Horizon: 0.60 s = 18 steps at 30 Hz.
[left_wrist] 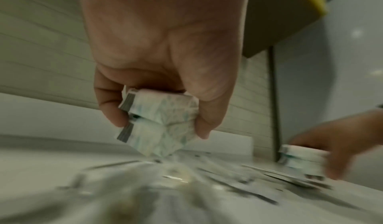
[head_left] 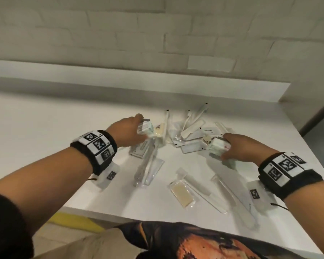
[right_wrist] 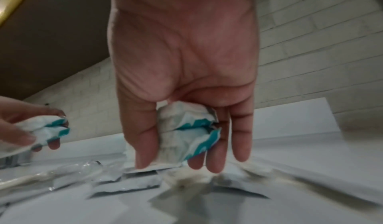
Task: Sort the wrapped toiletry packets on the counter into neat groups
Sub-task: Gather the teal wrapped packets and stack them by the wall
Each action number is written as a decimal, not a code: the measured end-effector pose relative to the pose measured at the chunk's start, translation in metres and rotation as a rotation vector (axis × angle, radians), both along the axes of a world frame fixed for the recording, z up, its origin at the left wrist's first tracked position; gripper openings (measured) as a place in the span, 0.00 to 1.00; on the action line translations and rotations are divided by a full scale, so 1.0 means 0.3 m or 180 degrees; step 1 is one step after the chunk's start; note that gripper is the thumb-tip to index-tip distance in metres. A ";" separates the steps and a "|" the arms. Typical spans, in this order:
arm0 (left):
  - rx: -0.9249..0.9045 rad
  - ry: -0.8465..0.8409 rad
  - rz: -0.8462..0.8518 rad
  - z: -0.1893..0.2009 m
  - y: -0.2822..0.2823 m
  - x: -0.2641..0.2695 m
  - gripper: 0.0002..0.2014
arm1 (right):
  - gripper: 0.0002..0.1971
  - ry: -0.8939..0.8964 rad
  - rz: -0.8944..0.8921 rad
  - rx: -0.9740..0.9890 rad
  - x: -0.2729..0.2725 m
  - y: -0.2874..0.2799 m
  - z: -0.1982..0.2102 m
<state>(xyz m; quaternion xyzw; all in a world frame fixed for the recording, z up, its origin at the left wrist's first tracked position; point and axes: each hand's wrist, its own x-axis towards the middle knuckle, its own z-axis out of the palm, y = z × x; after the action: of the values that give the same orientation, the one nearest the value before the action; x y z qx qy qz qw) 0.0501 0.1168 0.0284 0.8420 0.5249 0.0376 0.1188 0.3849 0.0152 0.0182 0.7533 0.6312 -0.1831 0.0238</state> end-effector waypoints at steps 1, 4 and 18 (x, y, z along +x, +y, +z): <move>-0.0047 0.0002 0.0175 0.004 0.033 -0.038 0.29 | 0.20 0.0070 0.0085 0.0072 -0.030 0.013 0.000; -0.0190 0.0114 0.0488 0.002 0.128 -0.151 0.30 | 0.18 0.0270 0.0440 0.0224 -0.170 0.060 0.000; -0.0320 0.0451 -0.0247 -0.123 0.317 -0.056 0.35 | 0.27 0.0250 0.1582 -0.0090 -0.756 0.229 -0.042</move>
<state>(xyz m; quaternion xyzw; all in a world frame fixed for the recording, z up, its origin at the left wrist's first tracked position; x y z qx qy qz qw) 0.0333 0.2118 -0.0085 0.8553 0.5001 -0.0531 0.1249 0.1581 0.0838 0.0055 0.5669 0.7948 -0.2095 0.0541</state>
